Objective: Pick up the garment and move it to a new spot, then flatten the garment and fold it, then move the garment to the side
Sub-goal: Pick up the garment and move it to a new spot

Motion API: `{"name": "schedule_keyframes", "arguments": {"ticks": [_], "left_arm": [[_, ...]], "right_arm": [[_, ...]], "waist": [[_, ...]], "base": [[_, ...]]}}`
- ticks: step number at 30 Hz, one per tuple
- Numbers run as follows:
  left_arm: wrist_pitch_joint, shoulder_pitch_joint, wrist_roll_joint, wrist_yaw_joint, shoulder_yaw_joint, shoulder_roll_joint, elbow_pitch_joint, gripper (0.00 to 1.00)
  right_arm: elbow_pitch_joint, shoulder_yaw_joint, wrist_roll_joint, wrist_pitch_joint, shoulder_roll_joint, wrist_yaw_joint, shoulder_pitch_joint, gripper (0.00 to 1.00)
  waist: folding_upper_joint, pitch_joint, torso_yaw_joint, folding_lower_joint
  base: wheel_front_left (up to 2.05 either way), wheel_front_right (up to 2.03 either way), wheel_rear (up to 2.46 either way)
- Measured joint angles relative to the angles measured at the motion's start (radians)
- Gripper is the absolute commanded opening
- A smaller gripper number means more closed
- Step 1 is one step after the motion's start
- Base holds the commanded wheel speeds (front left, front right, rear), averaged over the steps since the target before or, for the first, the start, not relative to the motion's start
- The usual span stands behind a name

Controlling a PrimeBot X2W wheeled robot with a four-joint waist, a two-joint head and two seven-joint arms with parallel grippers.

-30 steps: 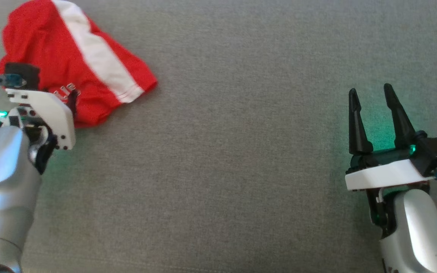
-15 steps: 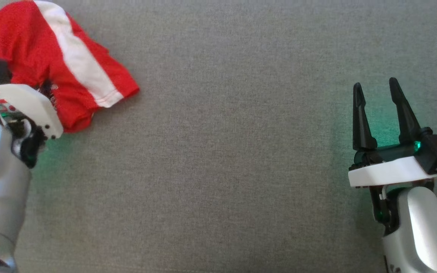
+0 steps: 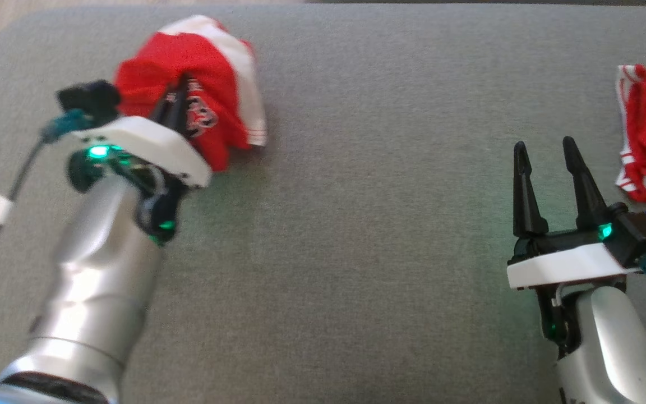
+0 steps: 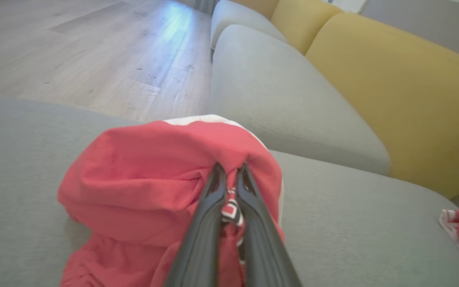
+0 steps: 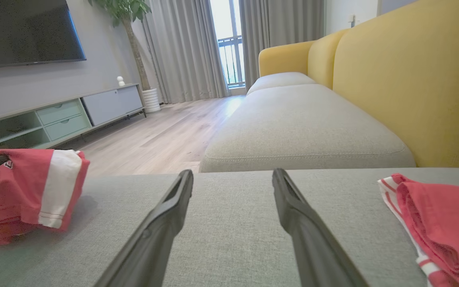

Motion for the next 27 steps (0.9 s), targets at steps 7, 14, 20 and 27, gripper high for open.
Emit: {"name": "schedule_keyframes", "arguments": {"ticks": [7, 14, 20, 27], "left_arm": [[-0.049, 0.006, 0.019, 0.061, -0.069, -0.106, -0.073, 0.0], [-0.086, 0.004, -0.029, 0.126, -0.141, -0.119, -0.158, 0.0], [-0.126, -0.026, -0.095, 0.228, -0.315, -0.121, -0.236, 1.0], [-0.205, -0.027, -0.097, 0.252, -0.343, -0.119, -0.171, 1.0]], "right_arm": [[0.039, 0.028, 0.028, -0.018, 0.0, 0.0, 0.013, 1.0], [0.063, 0.043, 0.047, -0.027, 0.0, 0.0, 0.013, 1.0], [0.081, 0.05, 0.052, -0.028, 0.0, 0.0, 0.013, 1.0], [0.083, 0.028, 0.051, -0.028, 0.0, 0.0, 0.013, 1.0]], "waist": [[0.0, -0.032, -0.061, 0.0], [0.0, -0.04, -0.116, 0.0], [0.0, -0.037, -0.15, 0.0001], [0.0, -0.045, -0.135, 0.0002]], "base": [[0.0, 0.0, 0.0], [0.0, 0.0, 0.0], [0.0, 0.0, 0.0], [0.0, 0.0, 0.0]]}}
